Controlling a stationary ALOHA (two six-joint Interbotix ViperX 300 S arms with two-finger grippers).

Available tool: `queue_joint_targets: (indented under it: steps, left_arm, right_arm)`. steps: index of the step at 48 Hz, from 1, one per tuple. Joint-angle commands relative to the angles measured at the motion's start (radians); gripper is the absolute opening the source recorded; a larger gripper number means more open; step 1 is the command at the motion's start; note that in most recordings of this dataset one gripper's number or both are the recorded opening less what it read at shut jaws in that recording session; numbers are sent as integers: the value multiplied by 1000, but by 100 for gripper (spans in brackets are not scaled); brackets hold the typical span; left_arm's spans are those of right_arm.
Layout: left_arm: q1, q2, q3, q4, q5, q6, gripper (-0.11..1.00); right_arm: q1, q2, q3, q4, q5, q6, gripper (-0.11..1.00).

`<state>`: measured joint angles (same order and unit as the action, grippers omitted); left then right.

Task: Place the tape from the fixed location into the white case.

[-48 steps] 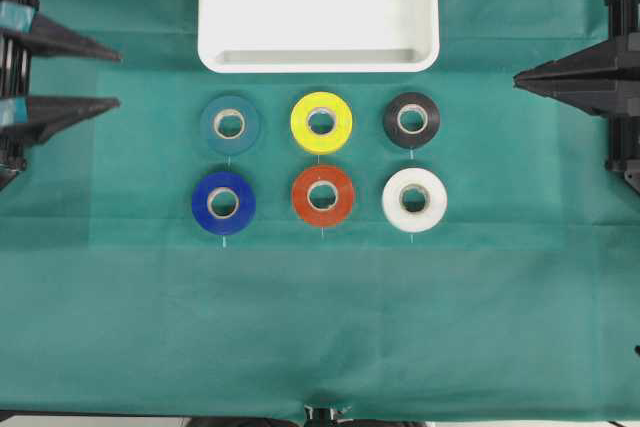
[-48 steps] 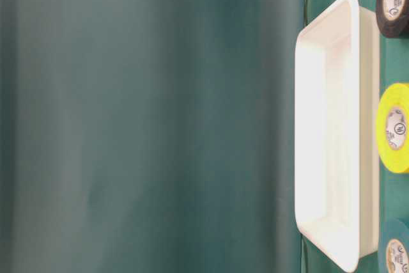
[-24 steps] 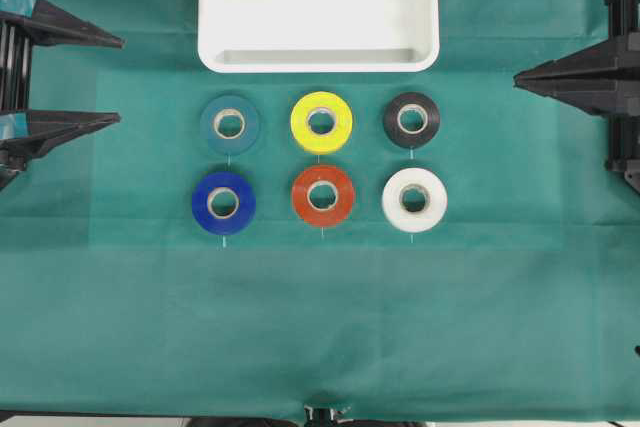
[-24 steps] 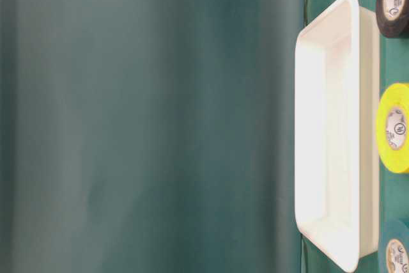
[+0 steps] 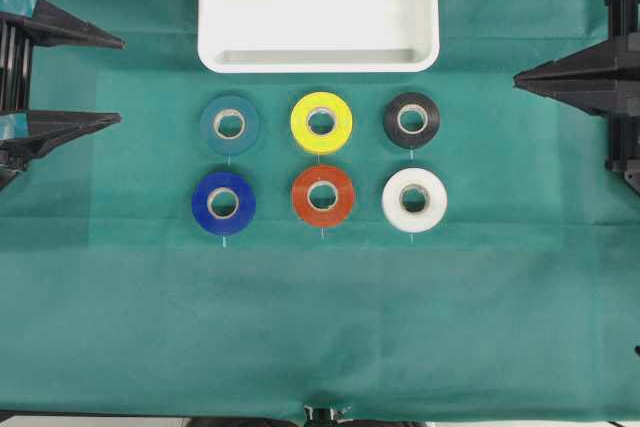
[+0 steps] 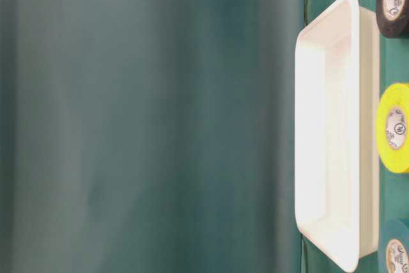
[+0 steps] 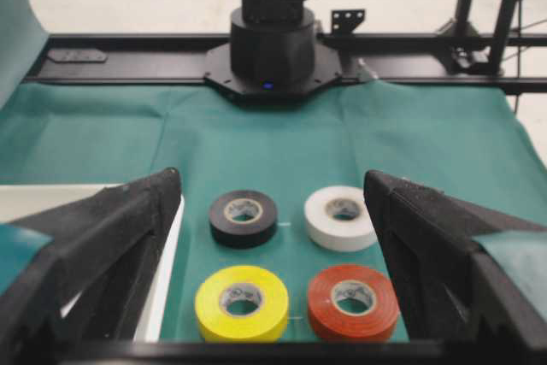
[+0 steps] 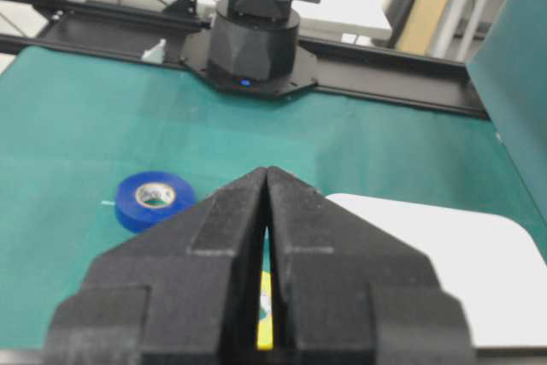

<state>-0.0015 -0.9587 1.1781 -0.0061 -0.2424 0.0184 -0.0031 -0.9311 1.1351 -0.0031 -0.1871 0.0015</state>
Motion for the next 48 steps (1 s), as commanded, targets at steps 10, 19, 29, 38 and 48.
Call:
queue_joint_targets:
  steps: [10,19,29,38,48]
  left_arm:
    - [12,6,-29,-2,-6,0,100]
    - [63,8,-31,0,6,2,100]
    - [115,6,-31,-2,37,2,100]
    - [117,8,-32,0,35,0,100]
    - [115,11,-38,0,23,0,100]
  right_arm:
    - [0,6,-26,0,-3,0,0]
    - [0,6,-26,0,-3,0,0]
    - [-2,6,-26,0,2,2,0]
    - [-2,6,-26,0,3,0,0]
    - [0,6,-26,0,8,2,0]
